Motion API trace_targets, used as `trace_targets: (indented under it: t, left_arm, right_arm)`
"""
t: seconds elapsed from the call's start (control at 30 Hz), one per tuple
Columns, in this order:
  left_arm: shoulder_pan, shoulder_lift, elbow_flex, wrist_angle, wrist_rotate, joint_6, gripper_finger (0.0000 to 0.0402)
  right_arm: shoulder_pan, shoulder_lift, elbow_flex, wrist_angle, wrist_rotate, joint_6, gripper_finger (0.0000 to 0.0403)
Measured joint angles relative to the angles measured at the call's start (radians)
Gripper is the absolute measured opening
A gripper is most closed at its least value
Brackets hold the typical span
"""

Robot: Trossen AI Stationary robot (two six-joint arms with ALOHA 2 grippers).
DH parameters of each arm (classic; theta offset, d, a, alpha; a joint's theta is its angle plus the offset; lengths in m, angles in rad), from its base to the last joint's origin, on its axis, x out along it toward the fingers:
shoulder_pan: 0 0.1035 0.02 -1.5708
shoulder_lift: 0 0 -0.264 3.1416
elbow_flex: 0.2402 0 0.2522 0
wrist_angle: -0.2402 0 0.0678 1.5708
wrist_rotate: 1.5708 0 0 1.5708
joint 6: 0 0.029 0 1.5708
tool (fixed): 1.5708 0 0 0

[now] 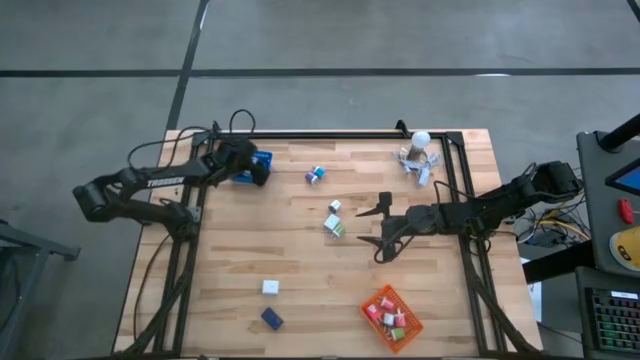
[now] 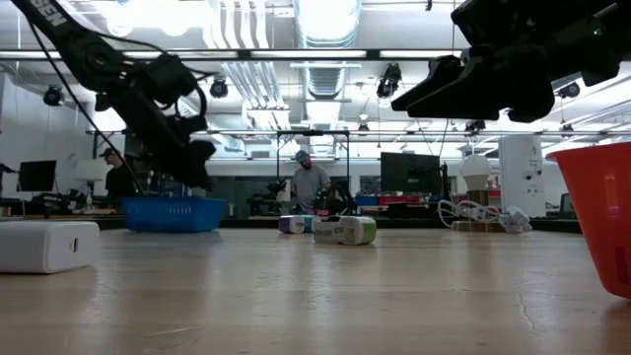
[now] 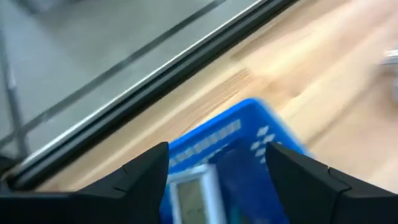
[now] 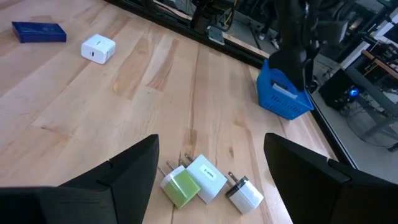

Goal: Pick & Place Office items
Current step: Put the green charger adapter into the orange bin

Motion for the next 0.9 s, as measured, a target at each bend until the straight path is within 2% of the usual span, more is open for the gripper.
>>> trace_targets:
  t: [0.23,0.53,0.67,0.9]
  left_arm:
    - [-0.044,-0.038,0.011,0.016,0.176,0.079,0.0266]
    - [-0.151,0.015,0.072,0.000,0.279,0.196,0.0264]
    - [-0.193,0.058,0.114,-0.023,0.289,0.220,0.0264]
    - [-0.210,0.103,0.133,0.014,0.290,0.152,0.0263]
  right_arm:
    - [0.000,0.000,0.000,0.013,0.000,-0.012,0.0285]
    - [0.000,0.000,0.000,0.015,0.000,-0.022,0.0285]
    - [0.000,0.000,0.000,0.015,0.000,-0.022,0.0285]
    - [-0.043,0.000,0.007,0.018,0.010,0.033,0.0285]
